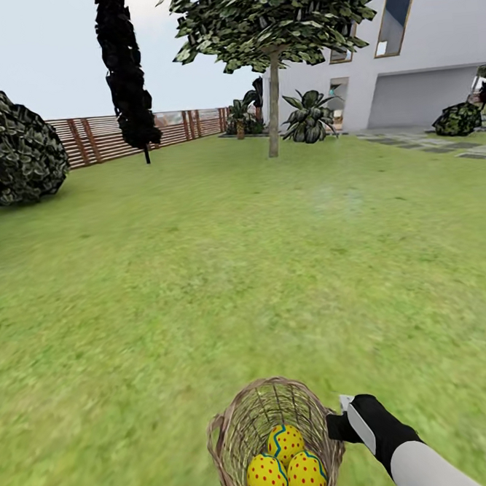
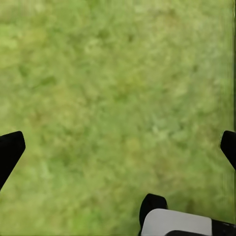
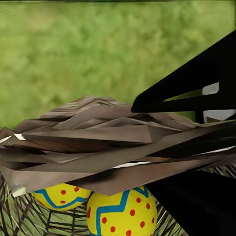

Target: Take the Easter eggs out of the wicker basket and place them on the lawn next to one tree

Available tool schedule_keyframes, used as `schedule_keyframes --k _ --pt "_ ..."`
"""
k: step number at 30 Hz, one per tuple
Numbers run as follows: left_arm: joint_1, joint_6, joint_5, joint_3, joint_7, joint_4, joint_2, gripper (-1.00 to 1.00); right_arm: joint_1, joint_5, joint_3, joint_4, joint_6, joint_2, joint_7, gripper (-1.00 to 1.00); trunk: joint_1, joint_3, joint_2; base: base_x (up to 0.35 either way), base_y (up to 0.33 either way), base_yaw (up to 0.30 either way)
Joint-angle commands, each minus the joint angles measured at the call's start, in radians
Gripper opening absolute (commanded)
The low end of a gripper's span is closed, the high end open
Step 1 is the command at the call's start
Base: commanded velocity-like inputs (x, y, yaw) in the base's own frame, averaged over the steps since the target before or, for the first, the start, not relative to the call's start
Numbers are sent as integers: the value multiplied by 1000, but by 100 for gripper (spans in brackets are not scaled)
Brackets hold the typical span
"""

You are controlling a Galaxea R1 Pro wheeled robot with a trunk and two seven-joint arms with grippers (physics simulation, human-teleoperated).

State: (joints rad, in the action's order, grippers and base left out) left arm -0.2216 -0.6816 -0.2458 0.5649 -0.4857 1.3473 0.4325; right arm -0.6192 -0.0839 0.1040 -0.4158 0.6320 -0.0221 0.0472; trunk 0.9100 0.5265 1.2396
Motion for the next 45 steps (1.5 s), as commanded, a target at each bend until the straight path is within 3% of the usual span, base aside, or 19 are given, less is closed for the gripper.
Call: schedule_keyframes --k 1,26,45 --pt "-1 -7 -6 1 -1 1 0 100 -1 -16 5 -1 3 -1 5 -100 -4 -2 -7 0 0 -274" --pt "0 -7 -6 1 -1 -10 0 100 -1 -17 5 -2 4 -1 5 -100 -100 -70 -182 0 0 -267" --pt "1 -7 -6 1 -1 -14 0 100 -2 -17 5 -3 5 -1 4 -100 -173 -130 -315 0 0 -13"
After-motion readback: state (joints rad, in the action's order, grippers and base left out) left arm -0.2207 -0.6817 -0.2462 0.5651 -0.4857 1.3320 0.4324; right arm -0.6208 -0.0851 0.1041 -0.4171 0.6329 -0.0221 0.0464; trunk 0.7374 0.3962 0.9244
